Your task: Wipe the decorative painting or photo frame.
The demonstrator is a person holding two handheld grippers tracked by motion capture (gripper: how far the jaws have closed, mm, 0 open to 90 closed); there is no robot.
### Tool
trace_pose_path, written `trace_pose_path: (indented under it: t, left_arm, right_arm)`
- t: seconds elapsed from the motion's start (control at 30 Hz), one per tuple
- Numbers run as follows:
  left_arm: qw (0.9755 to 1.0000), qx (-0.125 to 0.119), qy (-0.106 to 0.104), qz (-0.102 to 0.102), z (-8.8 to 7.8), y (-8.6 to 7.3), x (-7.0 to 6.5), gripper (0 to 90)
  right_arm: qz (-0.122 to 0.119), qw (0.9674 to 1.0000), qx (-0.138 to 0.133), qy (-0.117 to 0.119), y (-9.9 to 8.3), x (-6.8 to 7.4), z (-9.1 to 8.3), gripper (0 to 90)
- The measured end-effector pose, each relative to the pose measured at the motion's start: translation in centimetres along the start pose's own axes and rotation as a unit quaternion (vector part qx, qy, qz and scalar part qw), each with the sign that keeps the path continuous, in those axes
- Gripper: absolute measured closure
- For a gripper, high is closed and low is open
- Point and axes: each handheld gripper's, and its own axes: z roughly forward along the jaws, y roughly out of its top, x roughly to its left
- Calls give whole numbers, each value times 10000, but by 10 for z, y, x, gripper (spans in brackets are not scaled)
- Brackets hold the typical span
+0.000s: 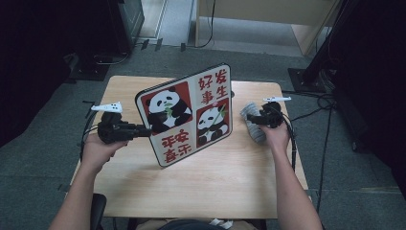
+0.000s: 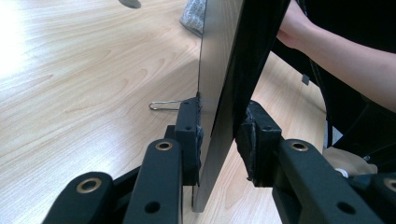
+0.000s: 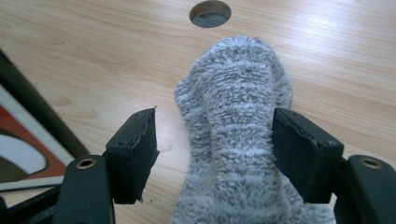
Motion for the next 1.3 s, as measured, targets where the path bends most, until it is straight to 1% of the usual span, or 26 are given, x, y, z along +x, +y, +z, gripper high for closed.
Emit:
trace_pose_path:
  t: [0.07, 0.17, 0.27, 0.33, 0.4, 0.43, 0.53, 0.67, 0.83, 1.13, 1.3]
  left_arm:
    - [10000, -4, -2, 0, 0, 0, 0, 704]
    - [10000, -8, 5, -6, 1, 0, 0, 701]
    - [10000, -11, 21, -9, 1, 0, 0, 694]
    - [10000, 6, 67, -28, 2, 0, 1, 670]
    - [9999, -13, 102, -36, 2, 0, 1, 652]
    - [9999, -11, 119, -33, 2, 0, 1, 643]
    - [9999, -24, 164, -37, 2, 0, 1, 616]
    - [9997, -52, 237, -49, 2, -1, 1, 591]
    - [9996, -63, 267, -43, 2, -1, 2, 572]
    - [9994, -105, 332, -33, 2, -2, 3, 542]
    - [9993, -123, 359, -29, 2, -2, 4, 532]
  right_arm:
    - [53, 10000, -31, 62, -1, 2, -3, 326]
    - [-25, 10000, -42, 76, -2, 5, -8, 329]
    - [-3, 9999, -84, 90, -3, 6, -14, 329]
    - [9, 9999, -56, 121, -3, 8, -19, 329]
    - [12, 9998, -113, 137, -3, 11, -25, 330]
    - [-25, 9998, -153, 144, -4, 12, -28, 330]
    - [-75, 9997, -151, 164, -6, 16, -35, 330]
    - [-142, 9997, -106, 191, -11, 22, -44, 330]
    - [-225, 9991, -186, 297, -16, 28, -54, 331]
    - [-424, 9980, -201, 429, -27, 40, -62, 331]
    - [-463, 9975, -197, 487, -30, 43, -64, 330]
